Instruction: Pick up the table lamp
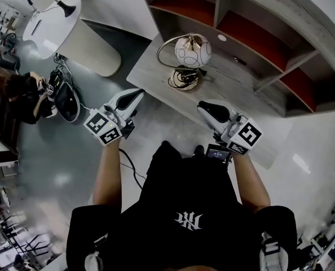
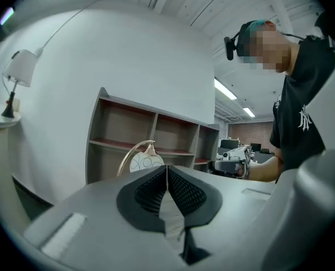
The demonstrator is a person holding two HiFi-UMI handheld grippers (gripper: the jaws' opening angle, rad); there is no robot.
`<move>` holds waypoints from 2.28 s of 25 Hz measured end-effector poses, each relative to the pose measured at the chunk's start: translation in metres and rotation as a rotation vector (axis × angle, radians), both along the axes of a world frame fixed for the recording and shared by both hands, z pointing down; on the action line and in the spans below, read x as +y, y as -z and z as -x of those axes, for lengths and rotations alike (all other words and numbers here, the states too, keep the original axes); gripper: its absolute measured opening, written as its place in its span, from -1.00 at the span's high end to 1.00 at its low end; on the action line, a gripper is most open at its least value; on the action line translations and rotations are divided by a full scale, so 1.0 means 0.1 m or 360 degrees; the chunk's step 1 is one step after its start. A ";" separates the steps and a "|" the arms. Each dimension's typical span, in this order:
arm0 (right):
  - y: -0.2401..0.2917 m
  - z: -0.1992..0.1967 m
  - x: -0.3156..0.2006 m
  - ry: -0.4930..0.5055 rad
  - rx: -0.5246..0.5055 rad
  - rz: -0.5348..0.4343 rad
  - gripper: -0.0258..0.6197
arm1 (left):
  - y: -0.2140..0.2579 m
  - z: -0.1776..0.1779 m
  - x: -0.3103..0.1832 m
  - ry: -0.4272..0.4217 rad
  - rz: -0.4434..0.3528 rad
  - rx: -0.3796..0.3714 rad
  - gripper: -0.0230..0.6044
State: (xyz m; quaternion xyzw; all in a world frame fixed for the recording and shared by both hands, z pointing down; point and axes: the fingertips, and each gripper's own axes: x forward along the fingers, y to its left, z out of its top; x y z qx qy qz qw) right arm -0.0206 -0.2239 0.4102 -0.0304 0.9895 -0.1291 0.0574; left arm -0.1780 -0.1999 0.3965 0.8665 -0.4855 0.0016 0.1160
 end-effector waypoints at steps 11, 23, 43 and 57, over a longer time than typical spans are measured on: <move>-0.55 0.50 -0.38 -0.0409 0.0271 -0.0022 0.63 | -0.04 0.37 -1.24 -0.0412 0.0028 -0.0082 0.74; -1.22 1.32 -0.86 -0.0701 0.0468 0.0015 0.49 | -0.20 0.15 -1.70 -0.0973 0.0135 -0.0186 0.41; -1.90 1.69 -1.30 -0.0821 0.0910 -0.0508 0.42 | -0.33 -0.03 -1.70 -0.1082 0.0191 -0.0209 0.57; -2.16 1.76 -1.45 -0.0716 0.1065 -0.0683 0.49 | -0.28 -0.08 -1.79 -0.0975 0.0192 -0.0209 0.76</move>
